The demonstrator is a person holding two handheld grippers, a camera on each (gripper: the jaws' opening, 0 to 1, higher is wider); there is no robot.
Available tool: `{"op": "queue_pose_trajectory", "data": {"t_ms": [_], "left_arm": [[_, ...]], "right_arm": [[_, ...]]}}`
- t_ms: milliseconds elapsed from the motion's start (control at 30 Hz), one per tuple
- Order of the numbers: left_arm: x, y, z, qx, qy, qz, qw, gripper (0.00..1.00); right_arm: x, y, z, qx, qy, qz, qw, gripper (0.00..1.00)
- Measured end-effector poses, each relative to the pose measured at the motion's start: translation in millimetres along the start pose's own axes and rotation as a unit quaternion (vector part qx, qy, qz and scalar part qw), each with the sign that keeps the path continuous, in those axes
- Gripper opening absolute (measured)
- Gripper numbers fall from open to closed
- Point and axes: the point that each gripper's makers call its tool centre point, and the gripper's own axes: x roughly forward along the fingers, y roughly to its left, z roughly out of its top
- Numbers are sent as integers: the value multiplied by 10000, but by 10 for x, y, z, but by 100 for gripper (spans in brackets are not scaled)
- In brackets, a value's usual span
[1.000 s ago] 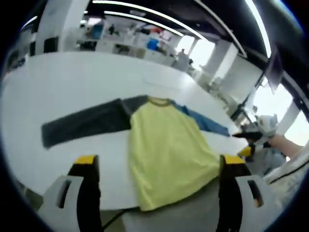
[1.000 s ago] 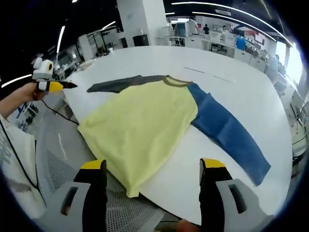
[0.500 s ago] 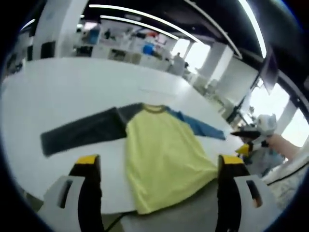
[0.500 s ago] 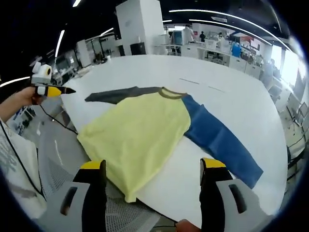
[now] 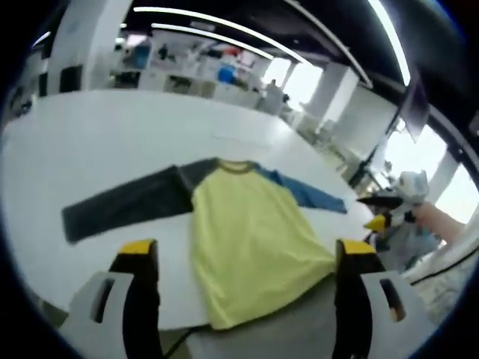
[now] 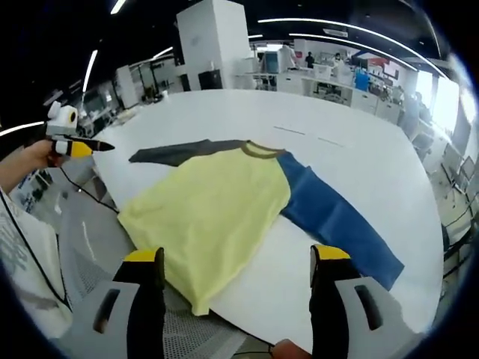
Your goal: Fold the garment on the visible template until the final outline fits inside the template.
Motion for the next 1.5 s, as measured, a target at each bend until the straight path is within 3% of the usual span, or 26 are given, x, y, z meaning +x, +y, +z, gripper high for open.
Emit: {"op": "queue_pose_trajectory", "data": {"t_ms": [367, 733, 967, 1067, 1200, 1333, 1500], "left_arm": [[35, -119, -51, 169, 180, -78, 9997, 92], [56, -247, -25, 256, 201, -255, 9991, 91], [119, -353, -100, 280, 416, -379, 9980, 89], [129, -392, -113, 291, 439, -440, 9976, 89], [141, -412, -146, 275, 527, -460, 9972, 89], [141, -426, -158, 283, 545, -497, 9969, 88], [124, -413, -176, 271, 601, -464, 9967, 88]], "right_arm": [[47, -18, 3, 56, -29, 19, 10000, 79], [186, -202, -149, 566, -38, 11, 9984, 79], [254, -502, -319, 1218, -28, -246, 9922, 78], [267, -693, -385, 1610, -101, -440, 9859, 77], [238, -1027, -429, 2248, -412, -778, 9704, 76], [179, -1465, -713, 2675, -256, -1374, 9534, 75], [46, -1722, -845, 3006, -307, -1738, 9373, 74]]}}
